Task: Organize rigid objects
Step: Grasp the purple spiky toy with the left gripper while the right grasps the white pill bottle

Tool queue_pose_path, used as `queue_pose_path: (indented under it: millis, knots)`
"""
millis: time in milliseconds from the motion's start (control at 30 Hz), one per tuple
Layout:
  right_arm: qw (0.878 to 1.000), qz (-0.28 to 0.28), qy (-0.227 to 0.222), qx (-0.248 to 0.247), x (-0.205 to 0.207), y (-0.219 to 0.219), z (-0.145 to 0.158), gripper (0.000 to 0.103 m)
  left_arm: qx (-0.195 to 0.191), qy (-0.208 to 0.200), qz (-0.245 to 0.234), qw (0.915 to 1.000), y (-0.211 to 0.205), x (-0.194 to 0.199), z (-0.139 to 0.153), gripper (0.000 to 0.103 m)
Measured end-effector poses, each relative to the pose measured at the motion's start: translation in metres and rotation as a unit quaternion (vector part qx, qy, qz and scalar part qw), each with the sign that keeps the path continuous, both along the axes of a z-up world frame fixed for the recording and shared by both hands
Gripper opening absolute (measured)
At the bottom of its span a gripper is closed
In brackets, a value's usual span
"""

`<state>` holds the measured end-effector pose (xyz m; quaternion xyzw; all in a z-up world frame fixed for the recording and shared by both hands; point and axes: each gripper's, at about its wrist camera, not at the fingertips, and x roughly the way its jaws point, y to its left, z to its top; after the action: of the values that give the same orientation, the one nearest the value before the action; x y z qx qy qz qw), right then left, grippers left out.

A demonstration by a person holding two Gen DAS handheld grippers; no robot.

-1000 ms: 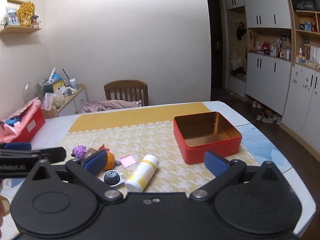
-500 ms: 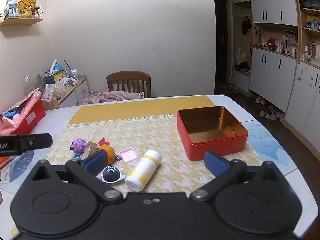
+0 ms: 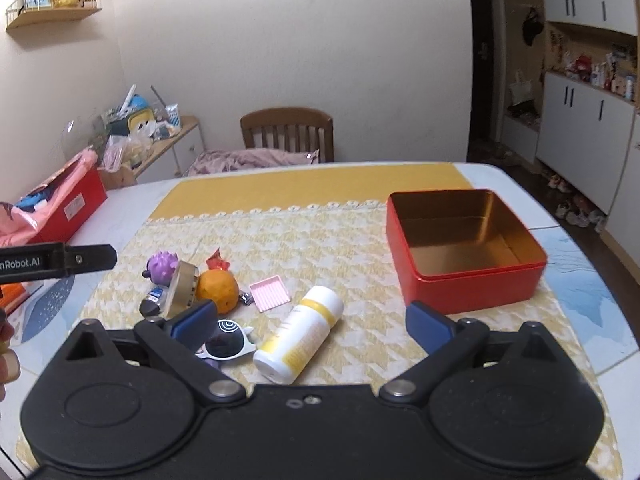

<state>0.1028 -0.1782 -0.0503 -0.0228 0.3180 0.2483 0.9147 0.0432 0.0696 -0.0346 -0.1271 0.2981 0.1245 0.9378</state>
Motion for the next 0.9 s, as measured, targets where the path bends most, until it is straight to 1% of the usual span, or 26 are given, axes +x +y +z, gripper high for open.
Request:
queue_pose_path:
  millis: [133, 200, 333, 433, 500, 600, 633, 700, 733, 767, 800, 900]
  knots:
    - [1.0, 0.019, 0.016, -0.008, 0.019, 0.003, -0.009, 0.098, 0.012, 0.015, -0.002, 0.9998, 0.007, 0.017, -0.013, 0.103]
    - [0.999, 0.027, 0.027, -0.009, 0.028, 0.004, -0.015, 0.095, 0.017, 0.024, 0.009, 0.9995, 0.015, 0.024, -0.021, 0.103]
    - [0.998, 0.046, 0.041, -0.024, 0.044, 0.01, -0.028, 0.093, 0.023, 0.041, 0.039, 0.9981, 0.038, 0.044, -0.037, 0.102]
    - [0.996, 0.056, 0.053, -0.037, 0.057, 0.014, -0.037, 0.09, 0.038, 0.048, 0.051, 0.9968, 0.053, 0.063, -0.047, 0.102]
    - [0.995, 0.064, 0.06, -0.041, 0.065, 0.017, -0.041, 0.088, 0.034, 0.055, 0.06, 0.9961, 0.065, 0.076, -0.056, 0.102]
    - [0.993, 0.075, 0.078, -0.045, 0.076, 0.022, -0.049, 0.084, 0.019, 0.064, 0.075, 0.9949, 0.081, 0.091, -0.067, 0.098]
    - [0.992, 0.077, 0.086, -0.043, 0.079, 0.024, -0.051, 0.083, 0.015, 0.068, 0.075, 0.9948, 0.085, 0.095, -0.07, 0.098]
    - [0.991, 0.077, 0.097, -0.041, 0.086, 0.027, -0.056, 0.082, 0.021, 0.079, 0.072, 0.994, 0.089, 0.105, -0.076, 0.097]
    - [0.991, 0.078, 0.103, -0.041, 0.089, 0.029, -0.058, 0.082, 0.025, 0.085, 0.067, 0.9938, 0.09, 0.11, -0.08, 0.095]
    - [0.99, 0.077, 0.107, -0.043, 0.092, 0.031, -0.06, 0.082, 0.026, 0.093, 0.062, 0.9934, 0.09, 0.114, -0.083, 0.09]
    - [0.99, 0.078, 0.112, -0.045, 0.095, 0.034, -0.063, 0.081, 0.027, 0.098, 0.056, 0.9932, 0.089, 0.118, -0.086, 0.087]
    - [0.988, 0.083, 0.121, -0.054, 0.101, 0.039, -0.07, 0.078, 0.037, 0.109, 0.041, 0.9925, 0.086, 0.126, -0.094, 0.085]
